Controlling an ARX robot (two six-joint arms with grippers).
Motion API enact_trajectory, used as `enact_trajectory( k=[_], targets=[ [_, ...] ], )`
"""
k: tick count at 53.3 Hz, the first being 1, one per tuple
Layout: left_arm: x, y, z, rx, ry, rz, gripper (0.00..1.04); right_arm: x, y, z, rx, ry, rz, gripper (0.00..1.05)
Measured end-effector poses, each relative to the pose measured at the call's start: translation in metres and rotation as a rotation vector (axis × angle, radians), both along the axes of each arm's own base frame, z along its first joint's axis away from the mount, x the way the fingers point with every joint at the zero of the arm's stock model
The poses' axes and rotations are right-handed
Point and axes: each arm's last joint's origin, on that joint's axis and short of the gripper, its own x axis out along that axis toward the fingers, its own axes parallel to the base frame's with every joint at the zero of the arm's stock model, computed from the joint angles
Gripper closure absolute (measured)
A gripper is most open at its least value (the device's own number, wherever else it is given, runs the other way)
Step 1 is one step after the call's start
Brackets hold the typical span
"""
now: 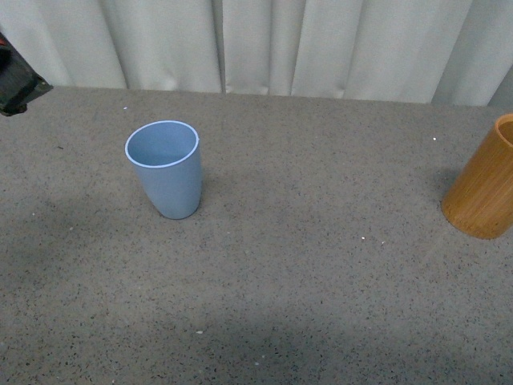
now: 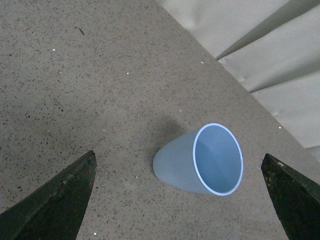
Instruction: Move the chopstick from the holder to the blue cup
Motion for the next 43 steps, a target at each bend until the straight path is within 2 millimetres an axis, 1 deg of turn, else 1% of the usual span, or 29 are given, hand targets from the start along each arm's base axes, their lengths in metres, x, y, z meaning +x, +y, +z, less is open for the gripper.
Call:
enact_trajectory(
  k=[5,19,29,43],
  targets=[
    [0.019,-0.004,-0.006,0.02,0.036,-0.004,0.07,0.0,0.0,0.0,0.0,0.0,0.0,0.1],
    [0.045,-0.017,-0.01,0.065,0.072,-0.063,0.07,0.0,0.0,0.0,0.0,0.0,0.0,0.1],
    [0.057,-0.02,-0.016,0.102,0.1,-0.068,0.07,0.0,0.0,0.0,0.0,0.0,0.0,0.1],
    [0.062,-0.022,-0.031,0.149,0.175,-0.077,0.07,0.0,0.0,0.0,0.0,0.0,0.0,0.1]
  ],
)
